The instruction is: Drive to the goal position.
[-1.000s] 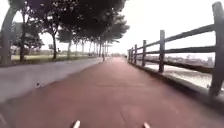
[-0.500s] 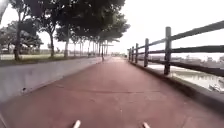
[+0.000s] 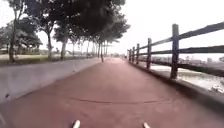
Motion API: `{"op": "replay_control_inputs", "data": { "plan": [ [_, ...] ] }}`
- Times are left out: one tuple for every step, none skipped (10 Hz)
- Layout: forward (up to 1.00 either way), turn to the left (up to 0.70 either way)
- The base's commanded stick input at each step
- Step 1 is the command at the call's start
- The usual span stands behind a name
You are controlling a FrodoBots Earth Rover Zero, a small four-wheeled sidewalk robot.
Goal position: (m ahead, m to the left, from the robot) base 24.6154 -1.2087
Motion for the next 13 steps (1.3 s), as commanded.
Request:
{"op": "replay_control_inputs", "data": {
  "plan": [
    [0.70,0.00],
    [0.70,0.00],
    [0.70,0.00],
    [0.70,0.00],
    [0.70,0.00],
    [0.70,0.00],
    [0.70,0.00],
    [0.70,0.02],
    [0.70,0.00],
    [0.70,0.01],
    [0.70,0.02],
    [0.70,0.00],
    [0.70,0.02]
  ]
}}
